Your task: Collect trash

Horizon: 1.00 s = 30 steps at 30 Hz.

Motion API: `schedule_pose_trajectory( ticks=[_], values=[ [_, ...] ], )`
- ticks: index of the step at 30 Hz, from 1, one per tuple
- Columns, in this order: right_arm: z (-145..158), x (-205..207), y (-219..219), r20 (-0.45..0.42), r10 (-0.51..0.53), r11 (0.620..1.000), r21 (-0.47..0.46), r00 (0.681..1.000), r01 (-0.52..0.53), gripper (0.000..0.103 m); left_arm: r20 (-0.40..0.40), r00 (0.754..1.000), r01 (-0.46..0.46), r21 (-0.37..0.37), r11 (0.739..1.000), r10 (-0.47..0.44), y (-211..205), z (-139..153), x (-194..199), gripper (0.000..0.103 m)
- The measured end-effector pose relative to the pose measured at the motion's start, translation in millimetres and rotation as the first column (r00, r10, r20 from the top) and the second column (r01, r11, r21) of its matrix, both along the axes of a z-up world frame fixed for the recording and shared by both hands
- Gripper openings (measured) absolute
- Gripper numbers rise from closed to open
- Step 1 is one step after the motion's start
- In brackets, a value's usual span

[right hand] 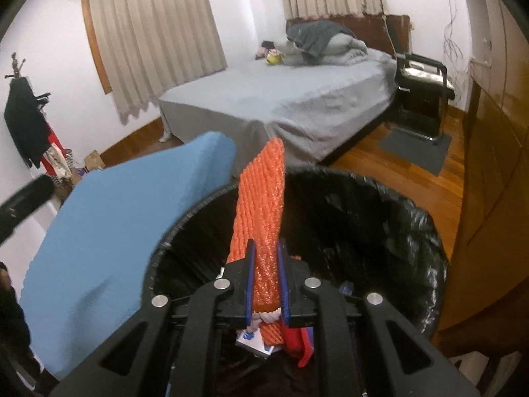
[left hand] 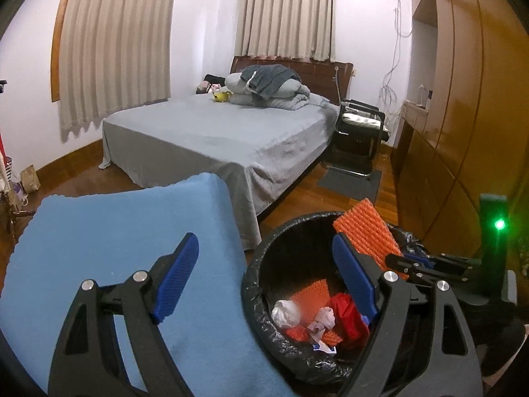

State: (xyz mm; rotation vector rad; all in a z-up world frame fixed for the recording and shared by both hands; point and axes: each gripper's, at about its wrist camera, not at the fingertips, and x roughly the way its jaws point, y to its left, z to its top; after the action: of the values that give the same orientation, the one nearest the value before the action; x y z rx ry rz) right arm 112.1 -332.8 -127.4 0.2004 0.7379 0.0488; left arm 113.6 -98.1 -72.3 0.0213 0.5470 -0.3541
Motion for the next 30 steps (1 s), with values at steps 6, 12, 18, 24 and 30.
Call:
schedule_pose_trajectory(
  ticks=[6,12,18,24,30],
  values=[
    [-29,8,-6,-0.076,-0.021,1.000,0.004,0.997,0.021,0.026,-0.019,1.000,-0.008,0.006,1.000,0.008,4,-4,2,0.081],
    [-23,0,-7,-0.061,-0.030,1.000,-0.008,0.998,0.029,0.059,-0.030,0.999,-0.026,0.006,1.000,0.026,11,-5,2,0.082],
    [5,-11,-2,0.002,-0.023,1.000,-0.006,1.000,0.023,0.088,-0.029,0.999,-0.044,0.013,0.999,0.045,23,-3,-3,0.086],
    [42,-25,17,0.058,0.036,0.999,-0.003,0.998,-0.035,0.097,-0.026,0.997,-0.066,0.012,0.998,0.066,36,4,-13,0.090],
    [73,-39,34,0.080,0.069,0.997,0.027,0.994,-0.072,0.097,-0.001,0.996,-0.089,0.014,0.996,0.089,48,20,-29,0.094]
  ],
)
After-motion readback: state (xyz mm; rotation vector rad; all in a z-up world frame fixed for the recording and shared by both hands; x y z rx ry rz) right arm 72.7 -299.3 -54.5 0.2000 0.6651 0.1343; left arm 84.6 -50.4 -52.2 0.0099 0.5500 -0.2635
